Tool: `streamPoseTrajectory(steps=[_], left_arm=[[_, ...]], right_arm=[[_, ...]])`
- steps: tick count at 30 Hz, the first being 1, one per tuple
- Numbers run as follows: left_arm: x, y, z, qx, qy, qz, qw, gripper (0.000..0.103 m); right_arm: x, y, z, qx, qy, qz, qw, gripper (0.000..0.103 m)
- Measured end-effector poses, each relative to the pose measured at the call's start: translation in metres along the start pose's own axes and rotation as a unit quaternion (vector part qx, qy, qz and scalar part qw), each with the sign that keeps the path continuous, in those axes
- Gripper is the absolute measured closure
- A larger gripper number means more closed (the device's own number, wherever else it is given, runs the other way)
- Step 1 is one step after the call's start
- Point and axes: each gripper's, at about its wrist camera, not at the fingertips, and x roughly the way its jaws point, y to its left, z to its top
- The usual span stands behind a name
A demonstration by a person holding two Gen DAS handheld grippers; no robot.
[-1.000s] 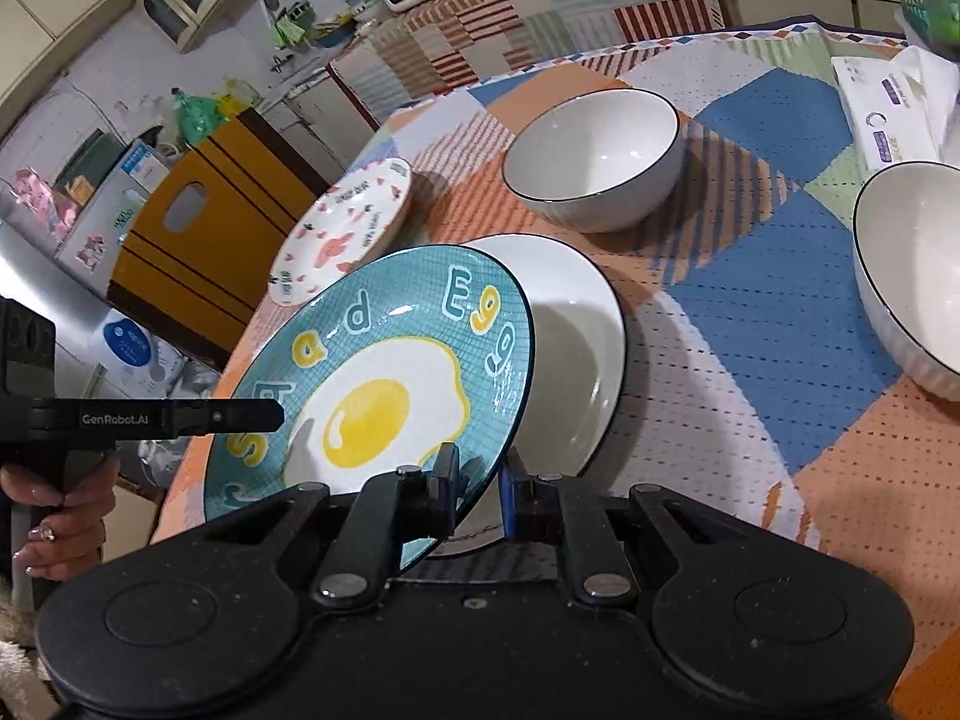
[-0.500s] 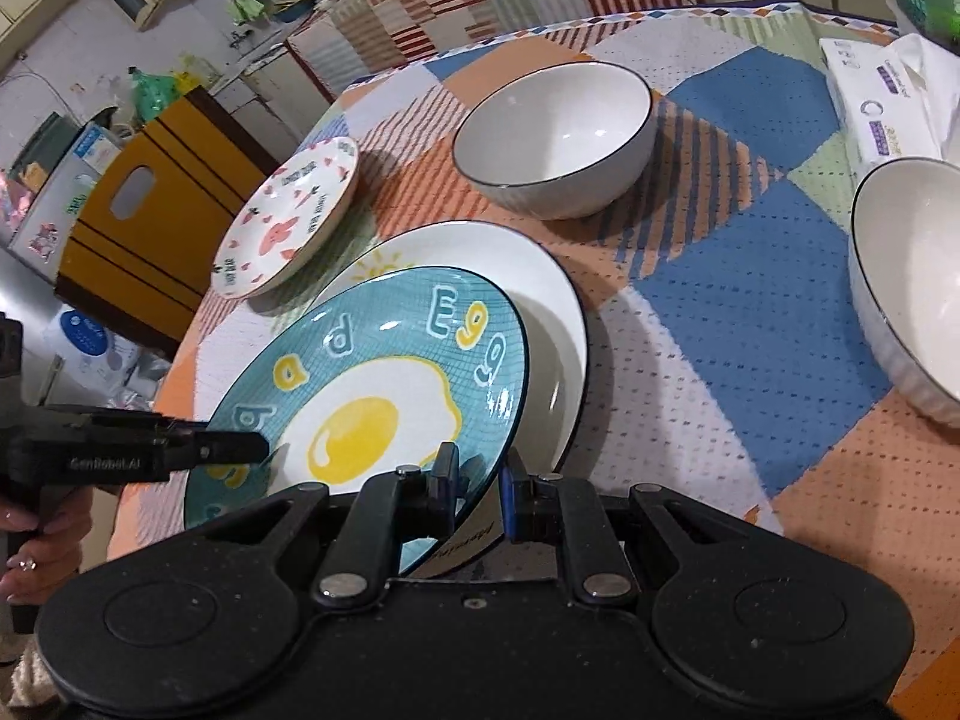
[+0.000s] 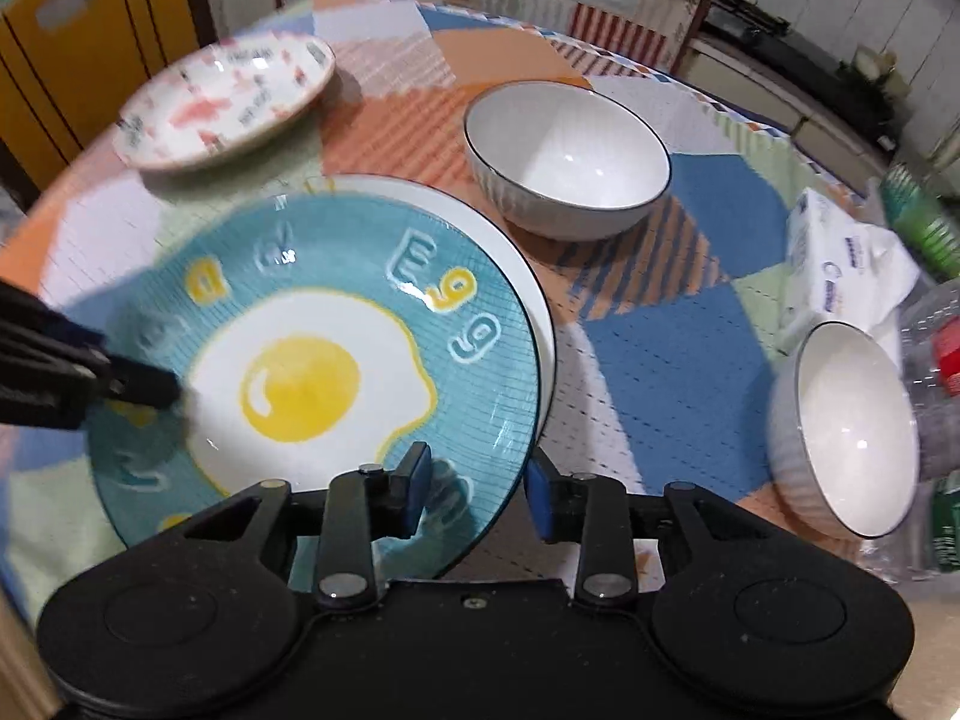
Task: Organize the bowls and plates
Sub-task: 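Lower the egg plate onto the sun plate and open the right gripper, then move the right gripper to the white bunny plate and grasp its rim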
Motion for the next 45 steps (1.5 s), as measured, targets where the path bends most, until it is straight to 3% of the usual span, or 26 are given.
streamPoseTrajectory(steps=[7,14,23,34,41,45], left_arm=[[-0.009,0.002,-0.001,-0.004,-0.001,-0.002,1.0,0.078],[-0.044,-0.005,-0.009,0.027,-0.028,0.016,0.9991,0.077],[-0.09,-0.003,-0.017,0.047,-0.047,0.032,0.9973,0.075],[-0.135,0.013,-0.025,0.039,-0.058,0.061,0.9957,0.071],[-0.159,0.037,-0.021,0.032,-0.071,0.067,0.9946,0.069],[-0.168,0.051,-0.008,0.042,-0.06,0.077,0.9943,0.068]], right_arm=[[0.003,0.001,-0.003,-0.011,-0.023,-0.024,0.999,0.065],[-0.024,-0.01,-0.008,0.053,-0.056,0.017,0.997,0.066],[-0.077,-0.012,-0.006,0.055,-0.093,0.079,0.991,0.065],[-0.128,0.008,0.003,0.036,-0.101,0.149,0.983,0.059],[-0.153,0.025,0.022,0.016,-0.125,0.172,0.977,0.048],[-0.154,0.031,0.041,0.017,-0.115,0.194,0.974,0.045]])
